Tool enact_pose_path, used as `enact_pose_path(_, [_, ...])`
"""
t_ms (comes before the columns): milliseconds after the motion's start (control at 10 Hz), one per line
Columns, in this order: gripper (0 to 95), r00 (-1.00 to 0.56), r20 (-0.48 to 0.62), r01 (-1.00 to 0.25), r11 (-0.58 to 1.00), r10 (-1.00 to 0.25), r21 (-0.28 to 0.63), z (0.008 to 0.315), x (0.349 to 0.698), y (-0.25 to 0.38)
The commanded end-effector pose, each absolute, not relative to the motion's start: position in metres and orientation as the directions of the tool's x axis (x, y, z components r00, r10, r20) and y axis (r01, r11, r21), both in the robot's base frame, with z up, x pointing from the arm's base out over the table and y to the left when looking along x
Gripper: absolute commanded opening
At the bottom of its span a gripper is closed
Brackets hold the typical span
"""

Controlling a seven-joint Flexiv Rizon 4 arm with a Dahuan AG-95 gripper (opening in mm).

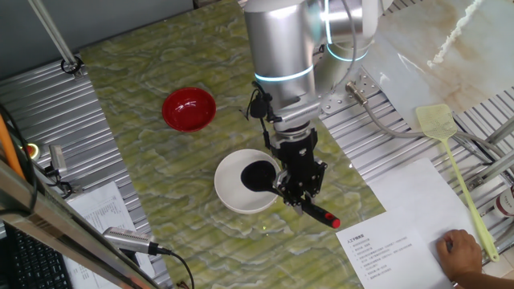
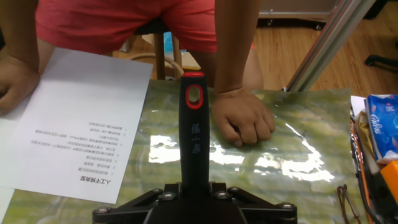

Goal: Scoop water with a large spoon from one bowl to another

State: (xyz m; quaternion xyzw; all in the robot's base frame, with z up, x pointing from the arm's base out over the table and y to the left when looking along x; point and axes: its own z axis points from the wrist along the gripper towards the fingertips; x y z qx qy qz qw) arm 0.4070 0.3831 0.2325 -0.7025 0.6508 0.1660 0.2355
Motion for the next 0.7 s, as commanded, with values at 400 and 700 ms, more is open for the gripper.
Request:
enact_pose_path(400, [0.0,0.102,-0.527,-0.991,-0.042,-0.844,-0.125,0.2311,0.4079,0.3852])
enact_pose_path(700, [0.0,0.125,-0.526,-0.986,-0.048,-0.841,-0.157,0.2311,0.4079,0.3852])
